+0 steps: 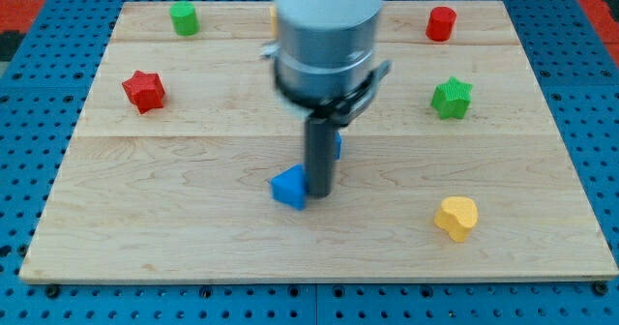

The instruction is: Separate the blue blocks

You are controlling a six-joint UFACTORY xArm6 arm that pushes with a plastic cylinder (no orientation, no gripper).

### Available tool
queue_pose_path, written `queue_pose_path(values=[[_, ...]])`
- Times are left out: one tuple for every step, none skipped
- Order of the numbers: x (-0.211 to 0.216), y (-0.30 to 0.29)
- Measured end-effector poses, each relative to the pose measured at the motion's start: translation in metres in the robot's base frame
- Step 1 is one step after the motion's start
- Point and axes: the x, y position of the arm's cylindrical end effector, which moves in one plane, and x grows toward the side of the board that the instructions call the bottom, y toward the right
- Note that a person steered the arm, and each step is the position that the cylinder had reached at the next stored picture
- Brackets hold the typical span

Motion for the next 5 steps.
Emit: queue_pose_path(values=[[0.01, -0.04], [-0.021, 0.004], [-0.045, 0.078], [-0.06, 0.117], [-0.08, 0.045]])
